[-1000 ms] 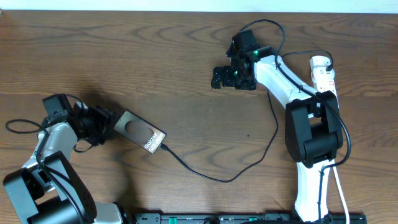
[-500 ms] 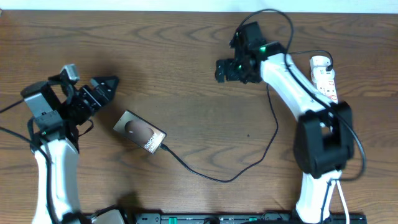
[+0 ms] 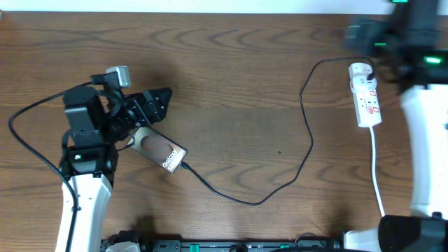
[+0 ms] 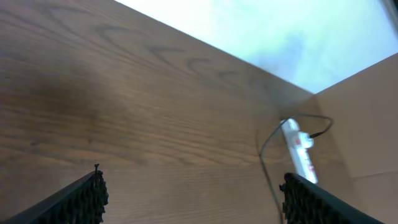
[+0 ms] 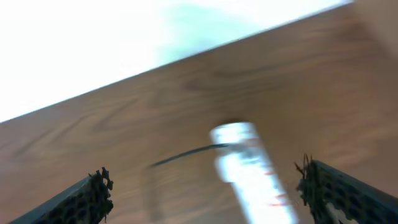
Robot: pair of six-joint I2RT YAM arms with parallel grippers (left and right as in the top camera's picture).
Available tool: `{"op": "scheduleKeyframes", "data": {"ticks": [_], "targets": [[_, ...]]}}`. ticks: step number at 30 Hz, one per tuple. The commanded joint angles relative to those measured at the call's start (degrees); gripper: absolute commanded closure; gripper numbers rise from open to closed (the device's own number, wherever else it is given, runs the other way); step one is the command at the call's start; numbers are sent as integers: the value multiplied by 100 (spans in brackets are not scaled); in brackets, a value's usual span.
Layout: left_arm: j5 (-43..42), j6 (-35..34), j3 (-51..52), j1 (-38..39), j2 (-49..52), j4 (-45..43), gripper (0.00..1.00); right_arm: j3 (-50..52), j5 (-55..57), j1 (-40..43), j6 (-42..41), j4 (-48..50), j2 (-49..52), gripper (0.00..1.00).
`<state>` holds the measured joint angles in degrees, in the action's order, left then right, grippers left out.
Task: Plug charger to phone and switch on socket
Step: 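Lower the phone flat onto the table with the left gripper and release, then move the right gripper over the orange switch on the white power strip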
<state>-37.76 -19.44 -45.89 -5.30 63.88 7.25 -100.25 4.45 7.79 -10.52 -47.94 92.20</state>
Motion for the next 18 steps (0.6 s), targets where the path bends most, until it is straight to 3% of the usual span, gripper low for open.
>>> {"op": "scheduleKeyframes", "data": {"ticks": [1, 6, 10, 18], "targets": [[726, 103, -138, 205, -24, -11, 13, 28, -664, 787, 970, -74, 262, 1], [763, 101, -138, 249, -24, -2, 13, 28, -1679, 1486, 1714, -131, 890, 1], [763, 101, -138, 249, -24, 0, 13, 28, -2487, 1576, 2369, -234, 1510, 2], [763, 103, -138, 249, -24, 173, 13, 28, -2581, 1493, 2382, -212, 2704, 1]]}}
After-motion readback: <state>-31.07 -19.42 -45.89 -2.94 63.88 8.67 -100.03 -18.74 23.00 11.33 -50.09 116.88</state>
